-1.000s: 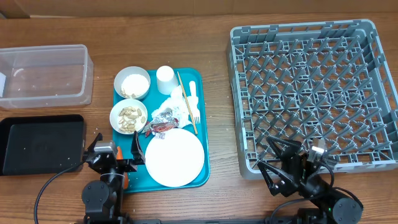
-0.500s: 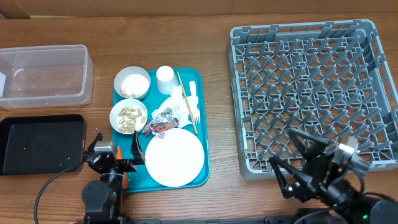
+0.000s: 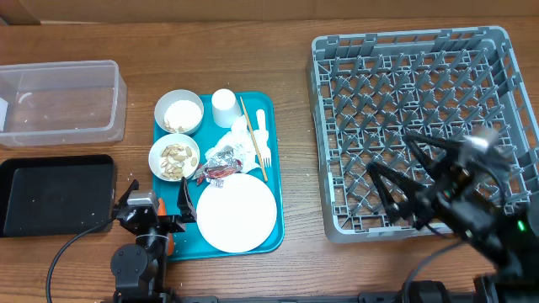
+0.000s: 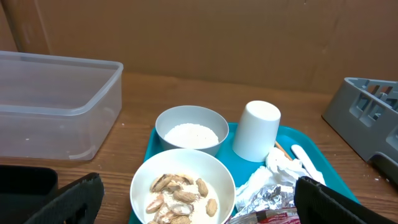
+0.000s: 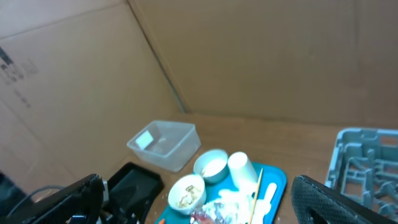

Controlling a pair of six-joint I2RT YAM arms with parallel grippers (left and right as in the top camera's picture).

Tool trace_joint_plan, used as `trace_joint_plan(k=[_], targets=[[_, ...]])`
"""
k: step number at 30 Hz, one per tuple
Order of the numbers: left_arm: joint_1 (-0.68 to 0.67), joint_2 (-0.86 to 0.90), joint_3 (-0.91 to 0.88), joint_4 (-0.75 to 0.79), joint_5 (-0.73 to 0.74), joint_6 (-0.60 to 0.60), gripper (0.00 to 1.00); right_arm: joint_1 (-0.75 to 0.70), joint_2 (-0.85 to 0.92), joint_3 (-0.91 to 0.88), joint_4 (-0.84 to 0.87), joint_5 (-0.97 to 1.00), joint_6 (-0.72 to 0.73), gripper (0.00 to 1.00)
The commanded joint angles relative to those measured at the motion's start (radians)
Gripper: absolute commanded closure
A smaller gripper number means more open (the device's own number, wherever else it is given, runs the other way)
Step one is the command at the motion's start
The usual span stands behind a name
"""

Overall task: Sort waste into correct bins and load items into the dishwasher rack
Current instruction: 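Move the right gripper left over the teal tray toward the white plate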

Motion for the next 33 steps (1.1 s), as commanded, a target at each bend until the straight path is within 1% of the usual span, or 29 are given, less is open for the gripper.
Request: trace_joint_plan(k=[1,4,7,10,12,16,18,22,26,33], targets=[[-0.001,-0.009,-0.006,0.001,-0.006,0.015,0.0,0.088,0.081,0.044,-0.003,0.079,-0.039,0.0],[-0.001,-0.009,-0.005,0.001,-0.006,0.015,0.0,0.22,0.18,0.082,-0.055,0.259,-0.07,0.0],[-0.001,-0.009,-0.005,0.001,-0.006,0.015,0.0,0.395,0.302,0.148,-0.141,0.522,-0.092,0.0],[-0.001,-0.009,-0.006,0.001,-0.006,0.015,0.0,0.573,0.442,0.235,-0.225,0.763,-0.086,0.01],[-0.001,-0.009,-0.005,0.001,-0.006,0.015,0.0,0.666,0.547,0.295,-0.265,0.877,-0.04,0.0],[-0.001,-0.009,-0.005,0.001,-0.006,0.015,0.0,0.727,0.704,0.357,-0.293,0.878,0.004,0.0],[-0.001,-0.009,-0.005,0.001,-0.006,0.015,0.0,0.73,0.775,0.36,-0.301,0.868,0.054,0.0],[-0.001,-0.009,-0.005,0.001,-0.006,0.015,0.0,0.733,0.893,0.36,-0.34,0.8,0.065,0.01],[-0.001,-0.009,-0.006,0.001,-0.006,0.015,0.0,0.771,0.978,0.36,-0.376,0.781,0.064,0.0],[-0.001,-0.009,-0.005,0.001,-0.006,0.015,0.0,0.818,1.079,0.343,-0.336,0.764,0.064,0.0]])
